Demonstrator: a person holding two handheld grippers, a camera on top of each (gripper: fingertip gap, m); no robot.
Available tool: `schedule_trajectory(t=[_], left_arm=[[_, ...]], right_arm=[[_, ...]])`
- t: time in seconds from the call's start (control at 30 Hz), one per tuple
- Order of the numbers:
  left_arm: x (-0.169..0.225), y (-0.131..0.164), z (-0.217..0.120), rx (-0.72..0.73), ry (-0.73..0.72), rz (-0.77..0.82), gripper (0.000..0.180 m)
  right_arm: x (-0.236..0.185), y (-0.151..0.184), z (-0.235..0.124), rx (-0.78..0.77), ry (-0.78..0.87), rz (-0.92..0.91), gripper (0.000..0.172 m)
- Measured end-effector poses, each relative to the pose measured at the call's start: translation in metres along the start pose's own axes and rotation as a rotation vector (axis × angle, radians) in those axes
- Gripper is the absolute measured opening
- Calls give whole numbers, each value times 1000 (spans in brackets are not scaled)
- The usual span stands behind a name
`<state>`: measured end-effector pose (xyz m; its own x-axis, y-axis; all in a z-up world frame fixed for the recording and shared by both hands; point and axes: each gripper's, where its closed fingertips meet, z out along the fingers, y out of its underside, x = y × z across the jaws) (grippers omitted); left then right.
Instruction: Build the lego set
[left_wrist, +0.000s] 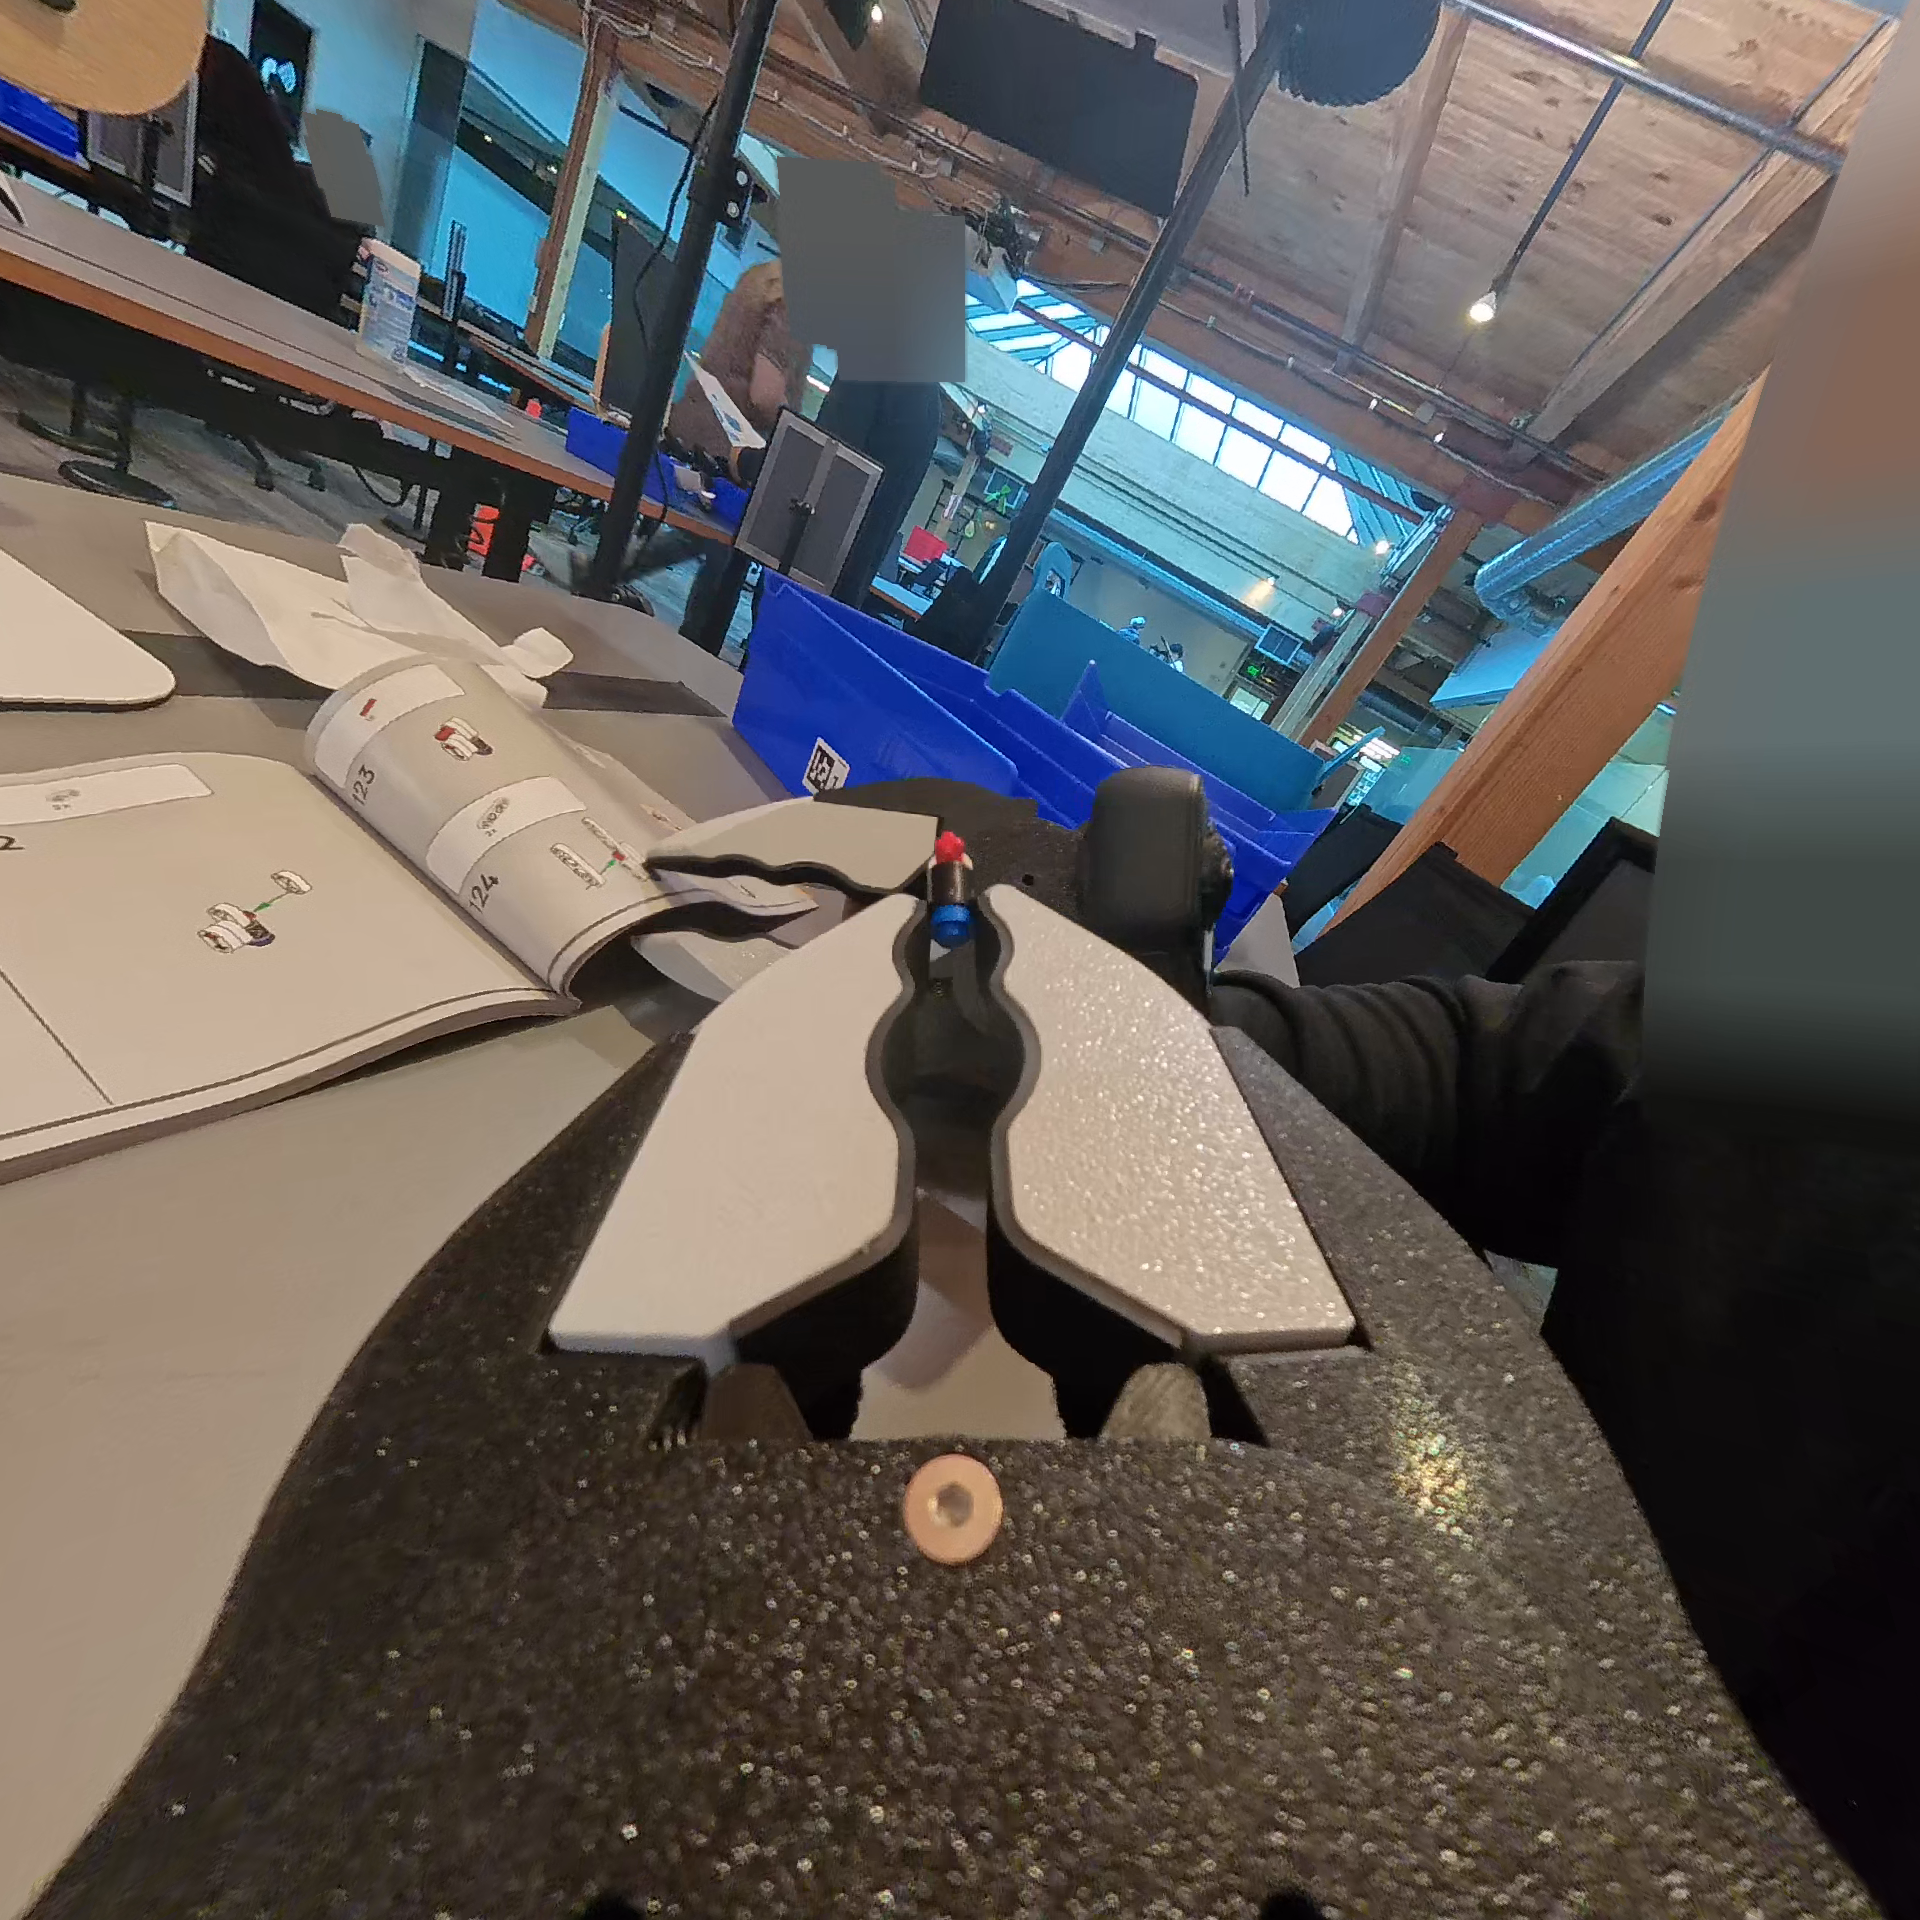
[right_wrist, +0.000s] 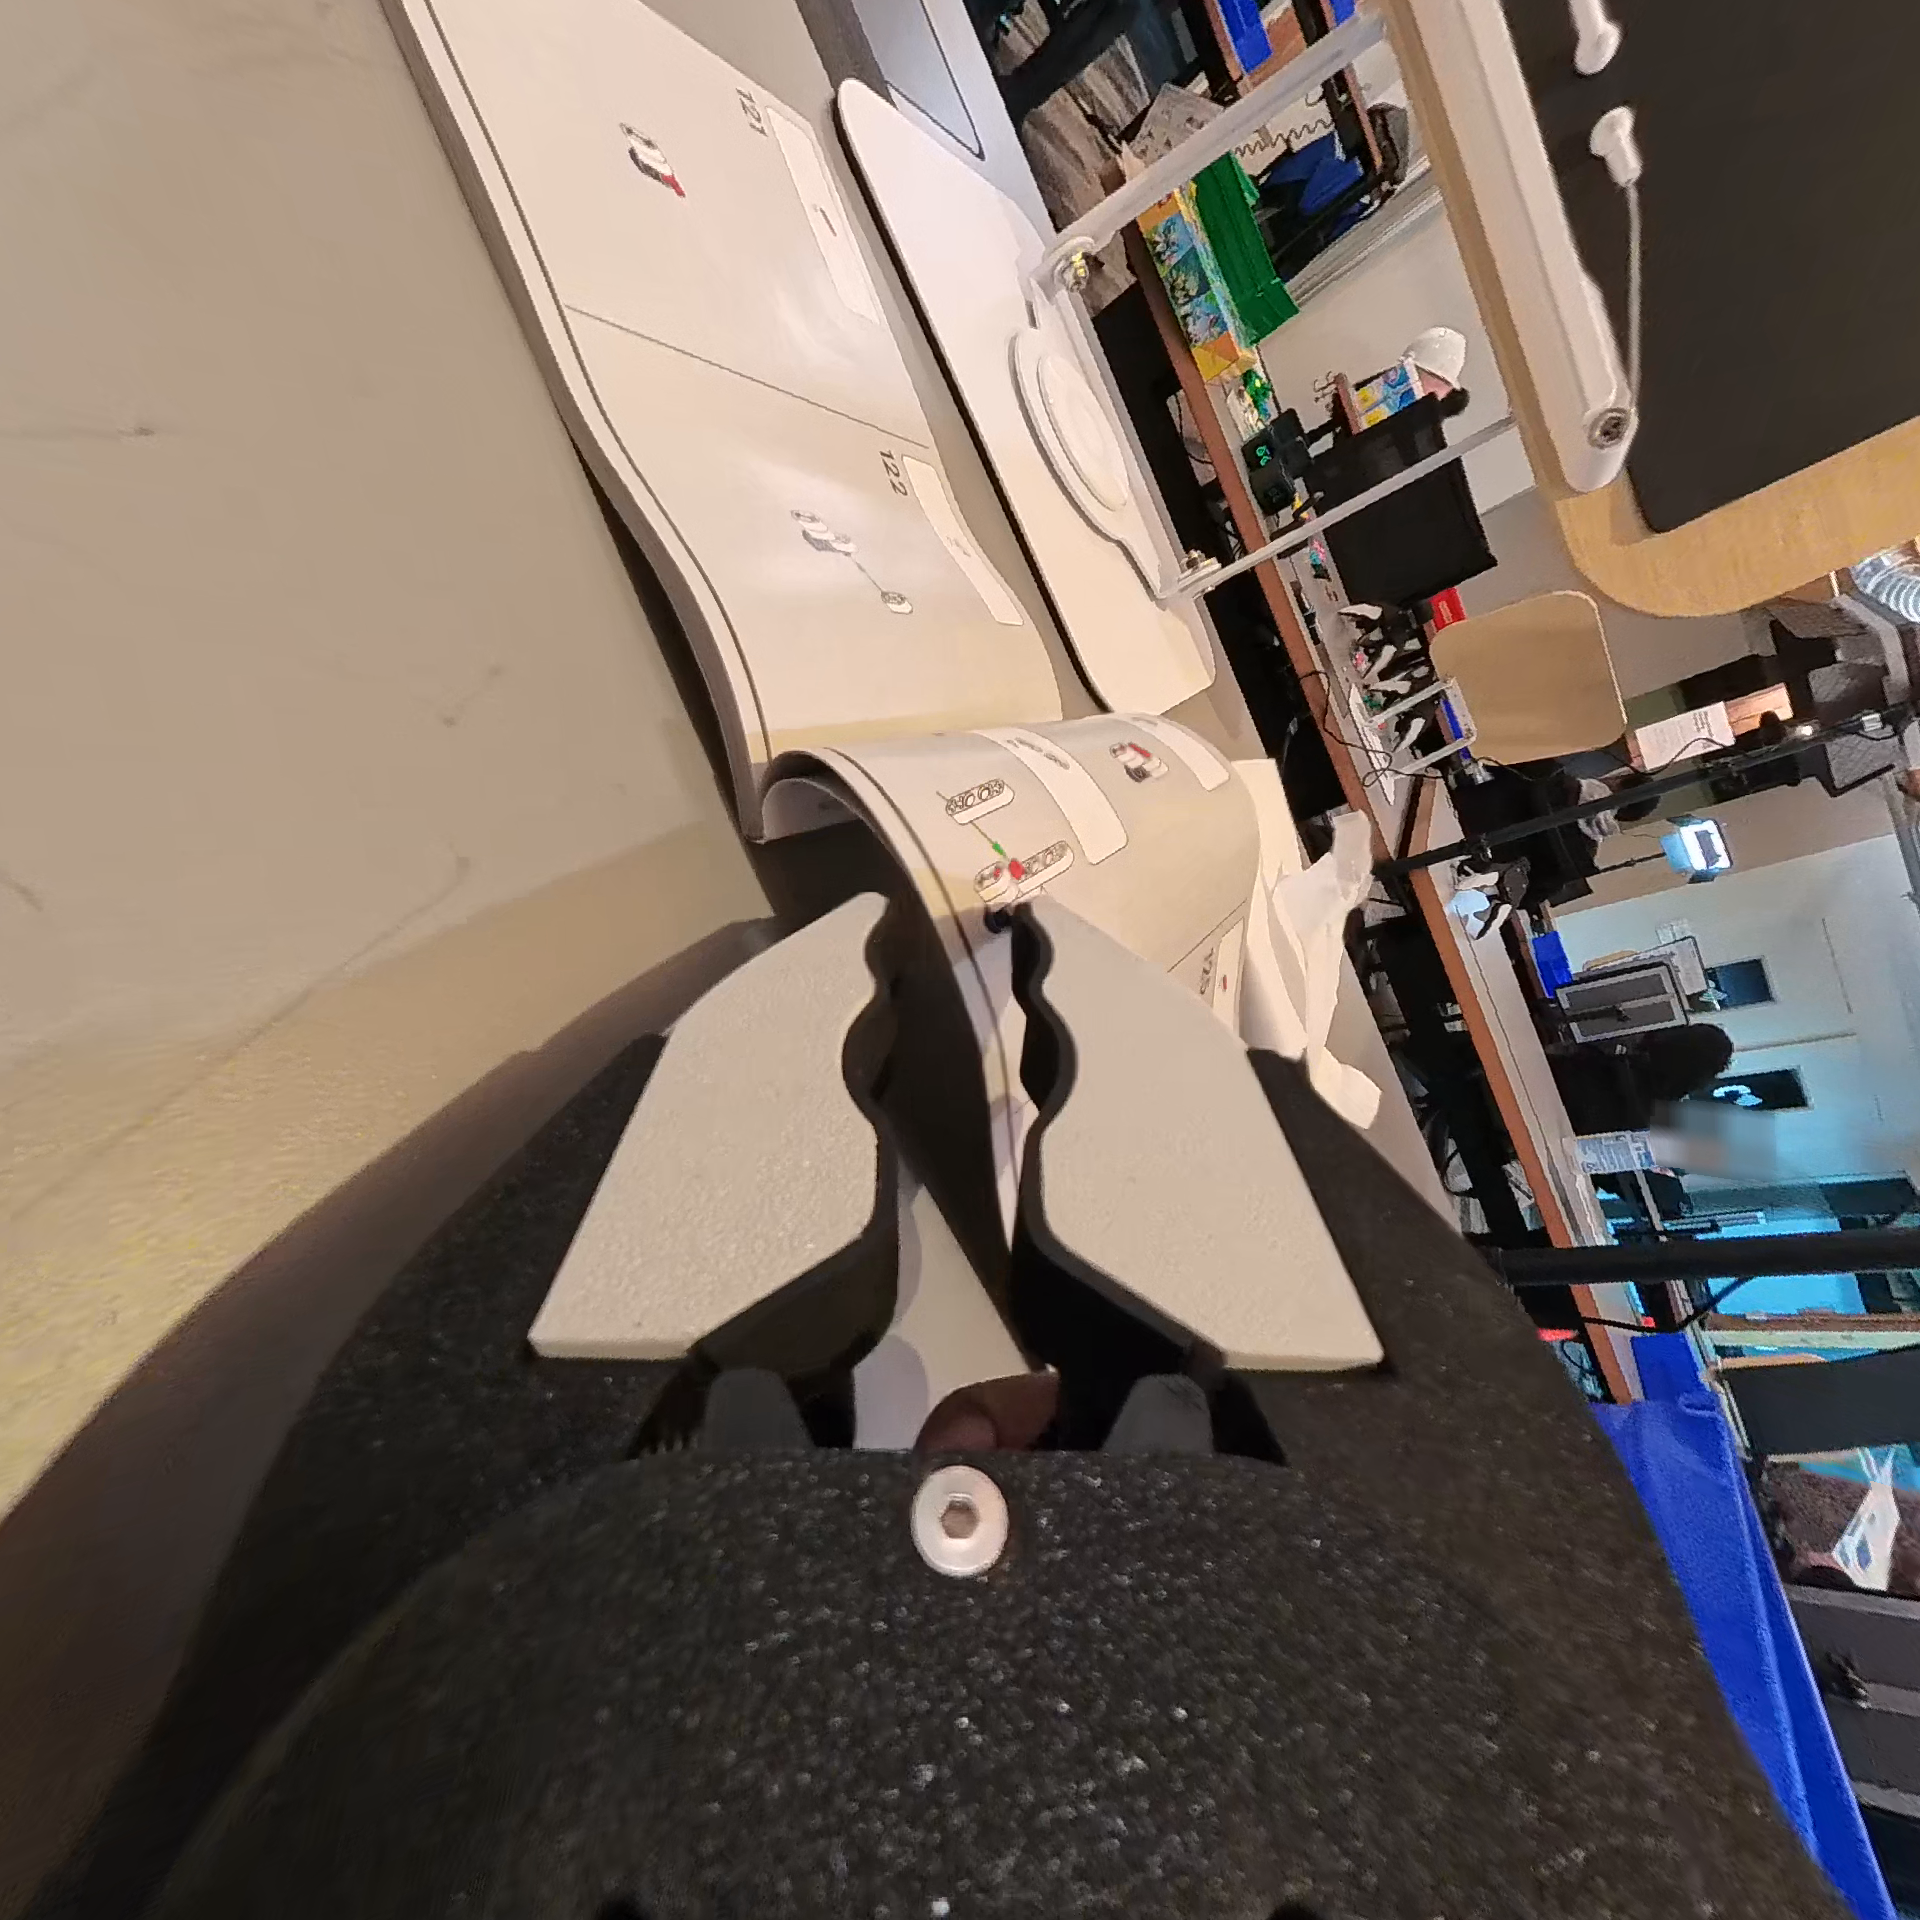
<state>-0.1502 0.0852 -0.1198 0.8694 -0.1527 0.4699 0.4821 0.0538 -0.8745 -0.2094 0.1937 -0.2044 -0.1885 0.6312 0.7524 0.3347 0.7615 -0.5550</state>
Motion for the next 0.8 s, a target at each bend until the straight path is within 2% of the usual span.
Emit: schedule_trajectory(t=[0.13,0.23,0.33,0.43,0.53,0.63,0.73,0.8], left_arm=[[1,0,0,-2,4,3,8],[2,1,0,-4,5,13,8],[2,1,0,-2,4,14,8],[2,1,0,-2,2,15,8],[1,1,1,-6,-4,20,8],[1,2,1,-14,-4,25,8],[2,3,2,-14,-3,31,8],[2,4,4,-27,-6,32,8]], right_arm=[[5,-9,-7,64,2,58,29],[10,-31,-30,160,-25,114,30],[10,-53,-65,228,-144,130,30],[22,-47,-90,175,-304,127,29],[78,-3,-103,22,-302,43,30],[142,71,-119,-186,-255,1,29],[171,150,-139,-395,-352,-47,29],[169,187,-154,-512,-481,-49,29]])
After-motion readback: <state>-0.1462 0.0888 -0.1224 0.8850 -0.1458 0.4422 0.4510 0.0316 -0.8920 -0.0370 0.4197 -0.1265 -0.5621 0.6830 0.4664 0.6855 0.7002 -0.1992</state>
